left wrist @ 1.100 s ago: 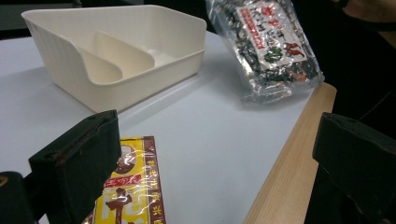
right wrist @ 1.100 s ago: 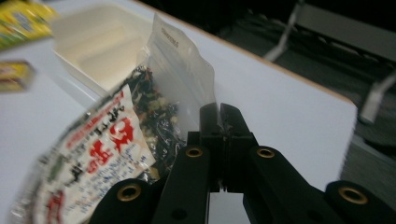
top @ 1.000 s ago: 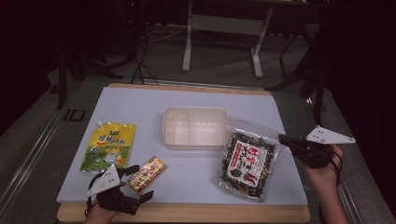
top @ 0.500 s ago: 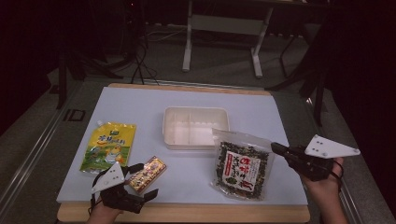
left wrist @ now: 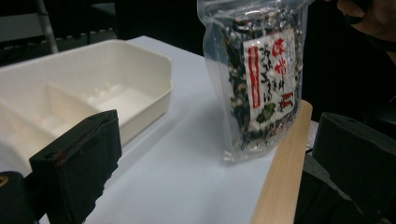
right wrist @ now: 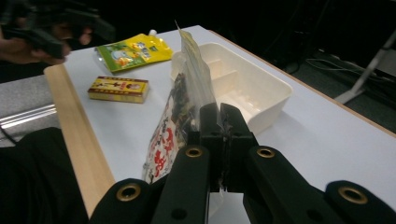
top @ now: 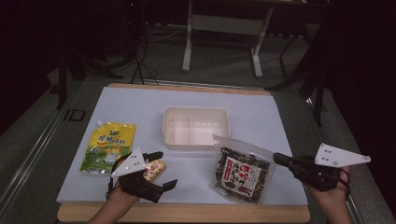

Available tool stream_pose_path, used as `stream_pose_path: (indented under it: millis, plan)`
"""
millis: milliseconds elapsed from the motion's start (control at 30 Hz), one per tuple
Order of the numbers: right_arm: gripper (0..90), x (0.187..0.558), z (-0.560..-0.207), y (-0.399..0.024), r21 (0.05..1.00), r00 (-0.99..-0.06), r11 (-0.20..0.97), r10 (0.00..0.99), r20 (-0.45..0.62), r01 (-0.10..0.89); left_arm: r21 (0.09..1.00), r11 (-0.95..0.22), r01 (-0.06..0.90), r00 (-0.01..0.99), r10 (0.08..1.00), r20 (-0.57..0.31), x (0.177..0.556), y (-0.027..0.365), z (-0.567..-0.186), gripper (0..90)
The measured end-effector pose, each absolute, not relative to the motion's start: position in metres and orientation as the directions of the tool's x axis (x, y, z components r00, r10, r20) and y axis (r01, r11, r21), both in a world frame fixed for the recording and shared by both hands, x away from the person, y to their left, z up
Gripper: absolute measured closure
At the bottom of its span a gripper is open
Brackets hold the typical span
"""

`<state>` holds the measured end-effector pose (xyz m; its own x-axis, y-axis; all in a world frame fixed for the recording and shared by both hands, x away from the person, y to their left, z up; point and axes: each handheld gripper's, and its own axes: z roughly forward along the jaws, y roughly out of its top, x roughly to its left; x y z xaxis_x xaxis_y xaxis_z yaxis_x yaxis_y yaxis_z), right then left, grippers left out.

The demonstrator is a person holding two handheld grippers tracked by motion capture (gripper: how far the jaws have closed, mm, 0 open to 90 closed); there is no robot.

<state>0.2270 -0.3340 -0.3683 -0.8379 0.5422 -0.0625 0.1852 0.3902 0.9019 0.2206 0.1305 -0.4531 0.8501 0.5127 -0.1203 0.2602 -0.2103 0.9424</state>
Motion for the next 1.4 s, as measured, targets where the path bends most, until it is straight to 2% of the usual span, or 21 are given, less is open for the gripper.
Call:
stream_pose_path:
  millis: [167, 267, 467, 500, 567, 633, 733, 967, 1100, 1200, 1400]
  plan:
    - [89.3, 0.224, -0.367, -0.329, 0.907, -0.857, 0.378, 0.514, -0.039, 0.185, 0.941, -0.238, 0.241, 0.865, 0.492, -0.098, 0.234, 0.116, -0.445, 1.5]
    - [89.1, 0.225, -0.367, -0.328, 0.911, -0.867, 0.364, 0.498, -0.017, 0.192, 0.945, -0.258, 0.200, 0.886, 0.460, -0.062, 0.238, 0.107, -0.442, 4.4]
    - [89.1, 0.224, -0.365, -0.325, 0.913, -0.876, 0.364, 0.481, -0.016, 0.183, 0.948, -0.259, 0.184, 0.905, 0.420, -0.061, 0.250, 0.091, -0.437, 7.6]
    - [89.1, 0.224, -0.365, -0.323, 0.913, -0.878, 0.368, 0.478, -0.022, 0.177, 0.954, -0.246, 0.173, 0.907, 0.418, -0.056, 0.251, 0.089, -0.436, 13.8]
    - [89.1, 0.223, -0.364, -0.321, 0.911, -0.878, 0.378, 0.477, -0.036, 0.168, 0.959, -0.226, 0.168, 0.913, 0.403, -0.065, 0.254, 0.084, -0.431, 16.2]
    - [89.1, 0.223, -0.363, -0.320, 0.909, -0.881, 0.384, 0.472, -0.041, 0.163, 0.968, -0.205, 0.145, 0.915, 0.400, -0.052, 0.256, 0.081, -0.427, 26.6]
    - [89.1, 0.222, -0.361, -0.318, 0.908, -0.883, 0.387, 0.467, -0.043, 0.160, 0.970, -0.211, 0.122, 0.916, 0.400, -0.028, 0.260, 0.075, -0.421, 34.9]
    - [89.1, 0.221, -0.360, -0.315, 0.908, -0.889, 0.390, 0.455, -0.047, 0.152, 0.953, -0.286, 0.105, 0.938, 0.348, 0.001, 0.278, 0.059, -0.413, 48.4]
    - [89.1, 0.222, -0.359, -0.314, 0.907, -0.891, 0.392, 0.453, -0.046, 0.152, 0.949, -0.312, 0.050, 0.948, 0.313, 0.053, 0.280, 0.051, -0.414, 63.5]
    - [89.1, 0.223, -0.359, -0.315, 0.908, -0.892, 0.390, 0.451, -0.040, 0.157, 0.956, -0.291, 0.049, 0.951, 0.307, 0.045, 0.284, 0.054, -0.414, 76.4]
    - [88.0, 0.223, -0.359, -0.316, 0.907, -0.890, 0.390, 0.455, -0.040, 0.158, 0.945, -0.328, -0.010, 0.961, 0.258, 0.099, 0.286, 0.054, -0.411, 88.1]
